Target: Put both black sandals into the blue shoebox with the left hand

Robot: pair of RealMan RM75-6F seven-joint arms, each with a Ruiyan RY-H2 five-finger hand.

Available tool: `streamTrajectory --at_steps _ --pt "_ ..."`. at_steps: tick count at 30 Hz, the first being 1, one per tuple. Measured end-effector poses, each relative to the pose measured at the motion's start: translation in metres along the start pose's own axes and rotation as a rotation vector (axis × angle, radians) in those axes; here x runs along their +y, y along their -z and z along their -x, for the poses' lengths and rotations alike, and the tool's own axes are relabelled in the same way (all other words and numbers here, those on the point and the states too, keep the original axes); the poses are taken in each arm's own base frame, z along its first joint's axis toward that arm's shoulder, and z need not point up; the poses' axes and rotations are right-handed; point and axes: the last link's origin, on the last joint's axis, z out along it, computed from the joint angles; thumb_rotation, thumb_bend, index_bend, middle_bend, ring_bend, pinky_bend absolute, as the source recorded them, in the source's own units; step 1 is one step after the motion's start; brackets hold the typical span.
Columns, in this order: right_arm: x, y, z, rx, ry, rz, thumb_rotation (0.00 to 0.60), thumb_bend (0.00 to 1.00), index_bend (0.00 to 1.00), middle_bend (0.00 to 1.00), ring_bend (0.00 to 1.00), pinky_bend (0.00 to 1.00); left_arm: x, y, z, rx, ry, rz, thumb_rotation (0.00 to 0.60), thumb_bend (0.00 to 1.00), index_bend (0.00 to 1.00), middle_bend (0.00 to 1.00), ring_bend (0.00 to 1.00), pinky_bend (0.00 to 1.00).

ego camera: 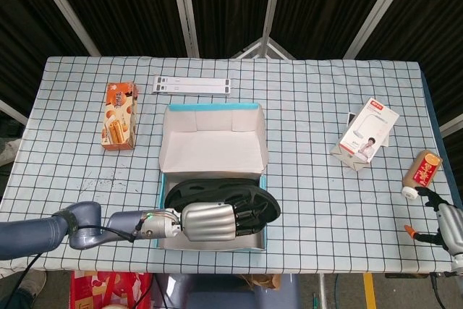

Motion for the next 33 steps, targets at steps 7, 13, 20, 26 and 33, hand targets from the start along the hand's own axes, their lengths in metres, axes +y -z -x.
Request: streamTrajectory --at_steps 7,13,20,26,33 --pt "0.002 0.0 -0.001 0.003 -0.003 0.007 0.6 0.23 0.21 0.24 0.31 0.31 0.009 0.001 0.008 -0.011 0.035 0.014 0.6 0.41 0.14 0.43 0.12 0.29" --pt "0.001 0.0 0.0 -0.001 -0.003 0.005 0.6 0.23 0.21 0.24 0.31 0.31 0.015 0.005 0.012 -0.021 0.051 0.031 0.6 0.41 0.14 0.44 0.12 0.29" --pt "0.001 0.0 0.0 -0.002 -0.004 0.008 0.6 0.23 0.21 0.24 0.31 0.31 0.02 0.01 0.014 -0.024 0.079 0.037 0.6 0.41 0.14 0.44 0.13 0.29" --pt "0.001 0.0 -0.001 -0.002 -0.004 0.01 0.6 0.23 0.21 0.24 0.31 0.31 0.024 0.013 0.018 -0.042 0.081 0.051 0.6 0.41 0.14 0.44 0.13 0.29" --pt "0.002 0.0 -0.001 -0.002 -0.007 0.014 0.6 0.23 0.21 0.24 0.31 0.31 0.029 0.013 0.025 -0.061 0.094 0.063 0.6 0.41 0.14 0.44 0.13 0.29"
